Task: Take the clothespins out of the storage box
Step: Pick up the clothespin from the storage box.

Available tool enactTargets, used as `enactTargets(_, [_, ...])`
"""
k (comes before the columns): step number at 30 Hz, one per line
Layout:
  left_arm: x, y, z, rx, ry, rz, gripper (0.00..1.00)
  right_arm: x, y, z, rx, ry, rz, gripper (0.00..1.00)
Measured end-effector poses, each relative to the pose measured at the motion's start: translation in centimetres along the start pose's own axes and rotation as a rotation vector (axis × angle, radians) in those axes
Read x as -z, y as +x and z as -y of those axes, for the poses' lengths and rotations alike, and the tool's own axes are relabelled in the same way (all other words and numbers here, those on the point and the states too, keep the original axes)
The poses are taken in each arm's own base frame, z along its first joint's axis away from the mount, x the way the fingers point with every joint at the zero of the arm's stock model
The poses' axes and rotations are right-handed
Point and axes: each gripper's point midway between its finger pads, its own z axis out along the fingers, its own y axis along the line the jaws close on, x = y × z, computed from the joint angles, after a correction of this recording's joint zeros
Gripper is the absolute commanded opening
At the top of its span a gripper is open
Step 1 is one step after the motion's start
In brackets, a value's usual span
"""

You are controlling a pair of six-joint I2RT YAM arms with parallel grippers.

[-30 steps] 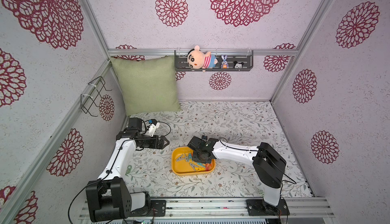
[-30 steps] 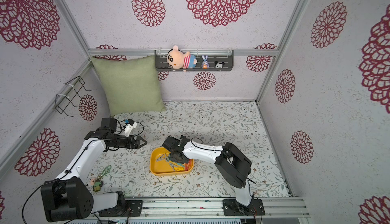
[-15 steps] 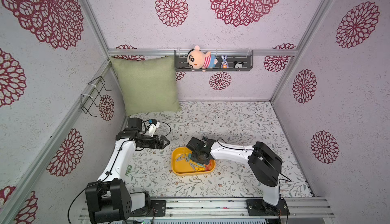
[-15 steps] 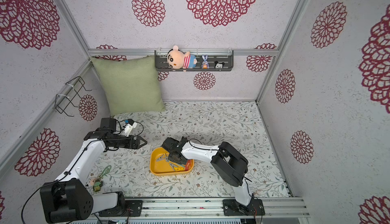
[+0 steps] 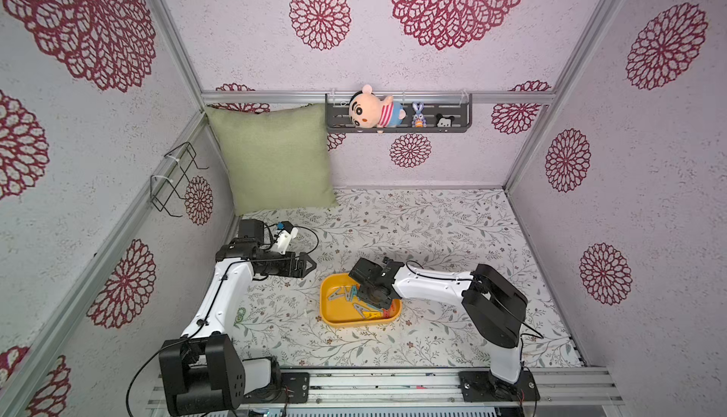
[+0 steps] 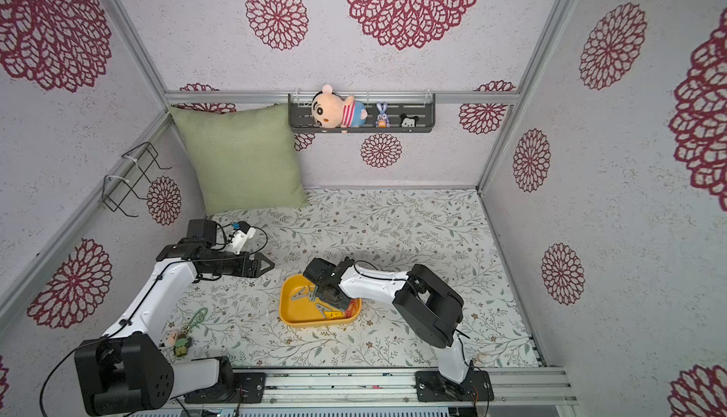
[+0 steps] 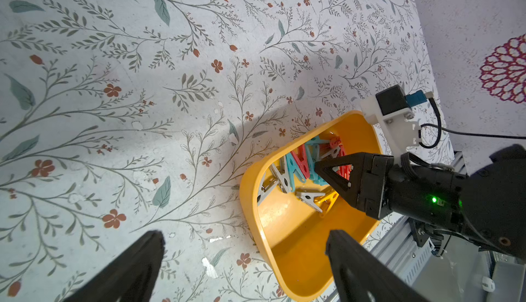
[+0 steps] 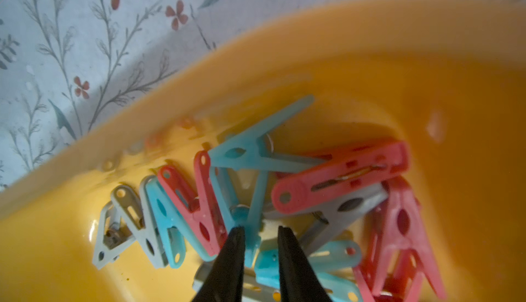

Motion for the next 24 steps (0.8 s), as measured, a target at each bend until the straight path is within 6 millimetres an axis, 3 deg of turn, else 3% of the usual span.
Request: enactTargets(24, [0.4, -0.2, 0.6, -0.009, 0.02, 0.016, 0.97, 0.4, -1.2, 0.2, -0.119, 0.0, 0.058, 0.31])
